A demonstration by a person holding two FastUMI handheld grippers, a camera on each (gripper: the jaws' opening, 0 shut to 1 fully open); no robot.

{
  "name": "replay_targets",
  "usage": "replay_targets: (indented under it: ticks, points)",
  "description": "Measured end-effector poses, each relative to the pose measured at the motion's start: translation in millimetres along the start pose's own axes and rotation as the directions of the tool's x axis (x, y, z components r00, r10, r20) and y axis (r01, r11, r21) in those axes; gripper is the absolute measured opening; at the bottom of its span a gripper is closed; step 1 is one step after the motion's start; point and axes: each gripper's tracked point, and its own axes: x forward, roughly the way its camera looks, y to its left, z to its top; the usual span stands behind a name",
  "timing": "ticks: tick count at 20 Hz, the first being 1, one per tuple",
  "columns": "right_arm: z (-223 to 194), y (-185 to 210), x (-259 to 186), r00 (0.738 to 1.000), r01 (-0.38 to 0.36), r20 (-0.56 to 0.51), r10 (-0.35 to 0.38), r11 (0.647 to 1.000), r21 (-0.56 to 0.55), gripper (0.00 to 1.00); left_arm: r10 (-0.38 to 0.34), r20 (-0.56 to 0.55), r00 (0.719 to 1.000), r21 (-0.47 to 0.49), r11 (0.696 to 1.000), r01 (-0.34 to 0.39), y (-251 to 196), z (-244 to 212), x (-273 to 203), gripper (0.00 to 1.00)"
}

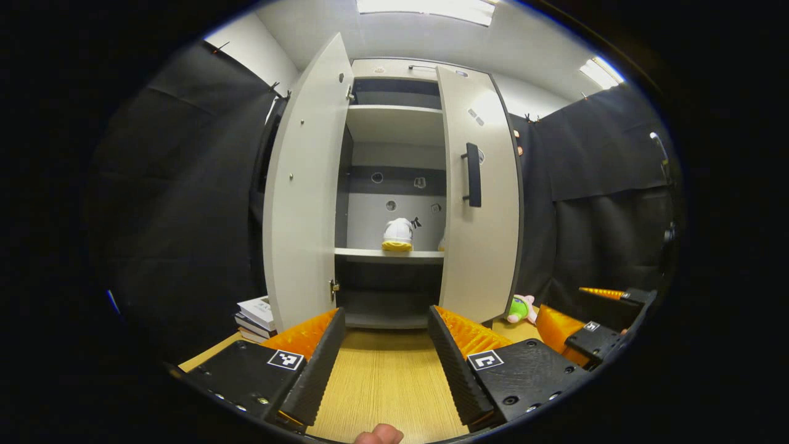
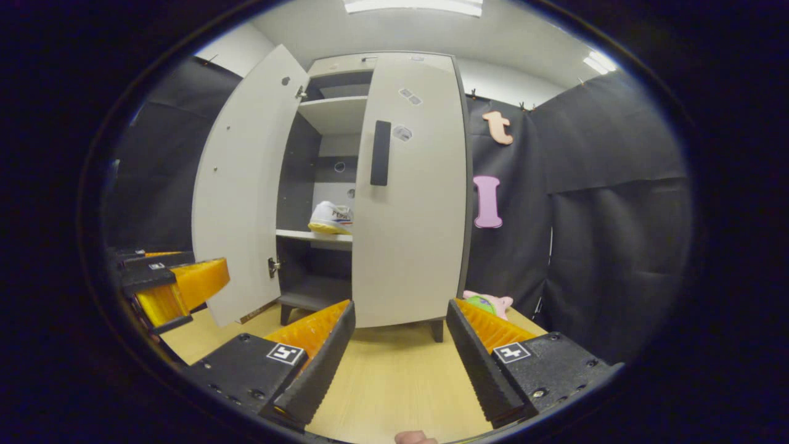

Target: Grab one shoe with the right hand and put it into the shoe cabinet, grab the other shoe with the left hand and put it into the shoe cabinet; then close the right door with the right hand and the left door with the left hand.

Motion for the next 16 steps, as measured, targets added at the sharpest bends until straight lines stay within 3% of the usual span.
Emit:
replay_targets:
  ticks: [4, 7, 11, 13, 16]
  points:
    - [6, -3, 1, 1.0, 0.004, 0.011, -0.004, 1.0, 0.006, 0.97, 0.038, 0.026, 0.999, -0.023, 0.999, -0.037, 24, 37, -5, 0.81]
    - [8, -4, 2, 1.0, 0.003, 0.017, -0.003, 1.0, 0.002, 0.97, 0.115, 0.038, 0.993, -0.07, 0.991, -0.113, 69, 67, -6, 0.81]
    - [12, 0, 5, 1.0, -0.003, 0.026, 0.004, 1.0, -0.003, 0.97, 0.264, 0.134, 0.955, -0.046, 0.965, -0.26, 145, 109, 5, 0.81]
    - [13, 1, 6, 1.0, -0.01, 0.027, 0.01, 1.0, -0.005, 0.97, 0.309, 0.178, 0.934, -0.018, 0.95, -0.311, 181, 131, 16, 0.83]
    - [15, 2, 7, 1.0, -0.009, 0.028, 0.009, 1.0, 0.001, 0.97, 0.328, 0.179, 0.928, -0.035, 0.944, -0.327, 216, 150, 40, 0.87]
